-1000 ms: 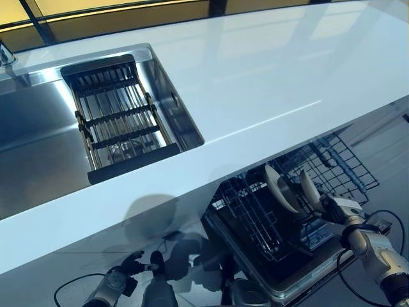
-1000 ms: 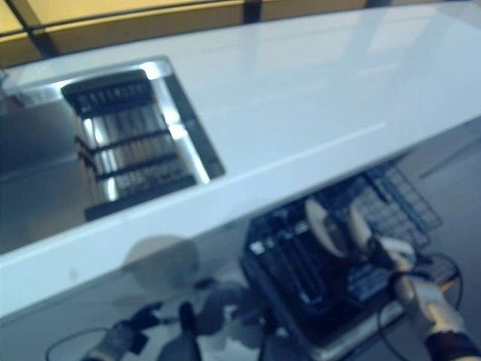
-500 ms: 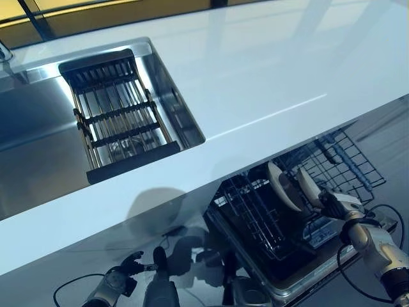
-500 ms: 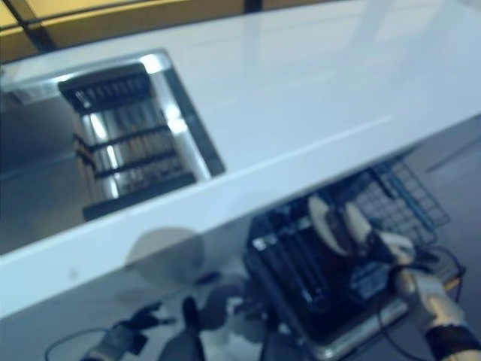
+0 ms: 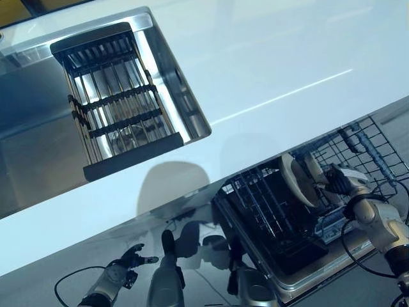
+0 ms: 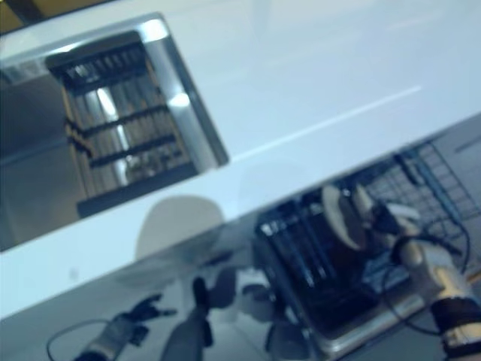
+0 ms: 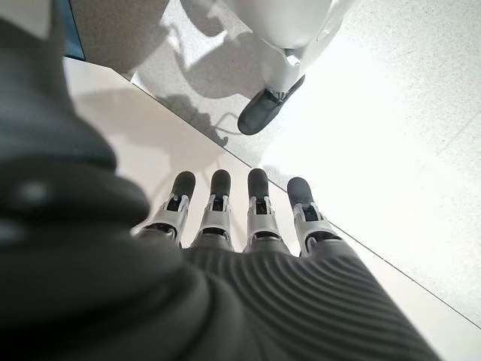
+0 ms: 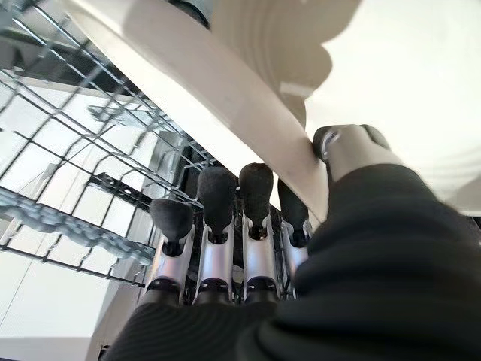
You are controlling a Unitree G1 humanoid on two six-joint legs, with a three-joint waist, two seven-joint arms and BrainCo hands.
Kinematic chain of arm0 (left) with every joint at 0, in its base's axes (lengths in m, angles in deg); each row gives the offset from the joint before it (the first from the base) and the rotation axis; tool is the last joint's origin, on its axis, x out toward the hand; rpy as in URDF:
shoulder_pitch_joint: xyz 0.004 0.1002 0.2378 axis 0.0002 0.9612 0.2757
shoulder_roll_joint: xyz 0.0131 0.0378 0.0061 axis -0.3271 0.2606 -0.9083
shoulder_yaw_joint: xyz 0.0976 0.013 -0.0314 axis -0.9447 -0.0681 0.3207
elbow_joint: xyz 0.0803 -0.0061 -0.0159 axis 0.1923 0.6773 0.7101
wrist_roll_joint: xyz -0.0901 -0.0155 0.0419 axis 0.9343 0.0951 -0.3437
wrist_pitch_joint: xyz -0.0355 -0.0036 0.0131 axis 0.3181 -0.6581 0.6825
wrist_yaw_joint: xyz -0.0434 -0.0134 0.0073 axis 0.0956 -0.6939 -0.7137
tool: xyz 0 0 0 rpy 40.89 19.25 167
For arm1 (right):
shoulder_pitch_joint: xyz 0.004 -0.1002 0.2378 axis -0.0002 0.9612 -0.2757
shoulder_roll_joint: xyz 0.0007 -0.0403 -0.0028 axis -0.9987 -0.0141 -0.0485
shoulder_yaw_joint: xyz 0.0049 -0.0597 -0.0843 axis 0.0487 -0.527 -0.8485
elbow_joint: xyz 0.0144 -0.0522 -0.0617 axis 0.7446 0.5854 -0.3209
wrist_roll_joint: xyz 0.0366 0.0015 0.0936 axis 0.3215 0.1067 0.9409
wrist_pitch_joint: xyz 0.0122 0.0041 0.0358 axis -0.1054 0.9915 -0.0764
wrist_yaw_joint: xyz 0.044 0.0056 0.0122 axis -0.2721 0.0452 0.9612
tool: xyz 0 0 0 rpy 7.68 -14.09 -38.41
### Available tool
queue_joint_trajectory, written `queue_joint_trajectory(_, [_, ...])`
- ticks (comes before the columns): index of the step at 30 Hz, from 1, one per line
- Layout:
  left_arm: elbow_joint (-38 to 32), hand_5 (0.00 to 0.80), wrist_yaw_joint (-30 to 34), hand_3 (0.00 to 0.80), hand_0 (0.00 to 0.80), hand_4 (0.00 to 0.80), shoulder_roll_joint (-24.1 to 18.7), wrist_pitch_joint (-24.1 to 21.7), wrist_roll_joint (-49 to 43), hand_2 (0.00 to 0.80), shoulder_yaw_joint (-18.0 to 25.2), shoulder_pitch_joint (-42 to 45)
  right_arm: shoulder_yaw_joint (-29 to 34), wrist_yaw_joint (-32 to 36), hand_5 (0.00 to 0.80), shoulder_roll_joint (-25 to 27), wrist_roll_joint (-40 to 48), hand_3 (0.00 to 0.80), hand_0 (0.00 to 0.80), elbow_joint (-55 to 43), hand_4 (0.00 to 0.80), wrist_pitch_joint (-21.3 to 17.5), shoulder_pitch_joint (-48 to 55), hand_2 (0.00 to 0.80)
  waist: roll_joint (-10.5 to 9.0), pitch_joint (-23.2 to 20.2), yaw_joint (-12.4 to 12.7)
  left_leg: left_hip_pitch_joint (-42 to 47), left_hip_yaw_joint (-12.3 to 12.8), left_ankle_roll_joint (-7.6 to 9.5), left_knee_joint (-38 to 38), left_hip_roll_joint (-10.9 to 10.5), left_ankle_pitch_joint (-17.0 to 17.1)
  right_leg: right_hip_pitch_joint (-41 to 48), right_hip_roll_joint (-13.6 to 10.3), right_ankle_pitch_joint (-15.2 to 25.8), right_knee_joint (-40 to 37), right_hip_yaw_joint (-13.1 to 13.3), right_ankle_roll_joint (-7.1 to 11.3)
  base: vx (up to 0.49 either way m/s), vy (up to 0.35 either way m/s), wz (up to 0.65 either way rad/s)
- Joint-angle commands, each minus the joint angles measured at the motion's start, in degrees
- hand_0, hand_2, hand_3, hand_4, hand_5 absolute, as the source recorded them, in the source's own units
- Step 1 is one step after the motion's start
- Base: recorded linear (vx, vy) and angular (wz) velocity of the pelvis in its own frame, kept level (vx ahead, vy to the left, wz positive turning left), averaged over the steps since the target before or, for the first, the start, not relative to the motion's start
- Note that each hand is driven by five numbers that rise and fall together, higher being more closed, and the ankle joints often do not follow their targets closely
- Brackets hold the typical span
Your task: Take plates into dishwasher
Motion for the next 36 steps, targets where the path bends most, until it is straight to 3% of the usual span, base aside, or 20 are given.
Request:
queue_joint_trajectory(1, [0.66,0.0,-0.84,0.0,0.0,0.0,-1.49,-1.07,2.19,0.0,-0.31,-3.37,-0.89,-0.32,0.8,5.06,2.58,0.8,0.8,0.96,0.8,0.73,-5.67,0.8,-0.66,0.89,0.74,1.52,2.43,-0.53,4.35,1.63,-6.03,-3.5,2.68,-6.0,7.24,-1.57,-2.98,0.0,0.0,0.0])
queue_joint_trajectory(27, [-0.99,0.0,-0.6,0.0,0.0,0.0,-1.28,-1.15,3.08,0.0,-0.91,-3.85,-2.87,2.18,0.8,2.75,2.1,0.8,0.8,3.7,0.8,4.84,-5.35,0.8,0.21,1.89,0.33,1.62,3.08,-0.37,2.91,0.78,-5.84,-4.86,2.39,-5.57,7.16,-1.62,-2.86,0.0,0.001,0.0])
queue_joint_trajectory(28, [-1.01,0.0,-0.55,0.0,0.0,0.0,-1.3,-1.13,3.03,0.0,-0.87,-3.83,-2.86,1.97,0.436,2.65,2.02,0.436,0.436,3.78,0.436,4.92,-5.23,0.436,0.2,1.87,0.34,1.65,3.11,-0.36,2.92,0.8,-5.86,-4.85,2.39,-5.59,7.19,-1.62,-2.86,0.0,0.0,0.0])
queue_joint_trajectory(29, [-0.93,0.0,-0.55,0.0,0.0,0.0,-1.3,-1.18,2.95,0.0,-0.86,-3.79,-2.83,1.87,0.0,2.5,2.06,0.0,0.0,3.92,0.0,4.99,-5.11,0.0,0.17,1.81,0.33,1.71,3.14,-0.35,2.9,0.81,-5.88,-4.83,2.42,-5.6,7.2,-1.63,-2.85,0.0,0.0,0.0])
queue_joint_trajectory(36, [-0.84,0.0,-0.54,0.0,0.0,0.0,-1.31,-1.25,3.02,0.0,-0.67,-3.42,-1.74,0.98,0.0,2.26,2.98,0.0,0.0,3.08,0.0,4.11,-4.3,0.0,-0.07,1.52,0.17,2.29,3.33,-0.26,2.74,0.82,-6.0,-4.36,2.58,-5.64,7.09,-1.52,-2.82,0.0,0.0,0.0])
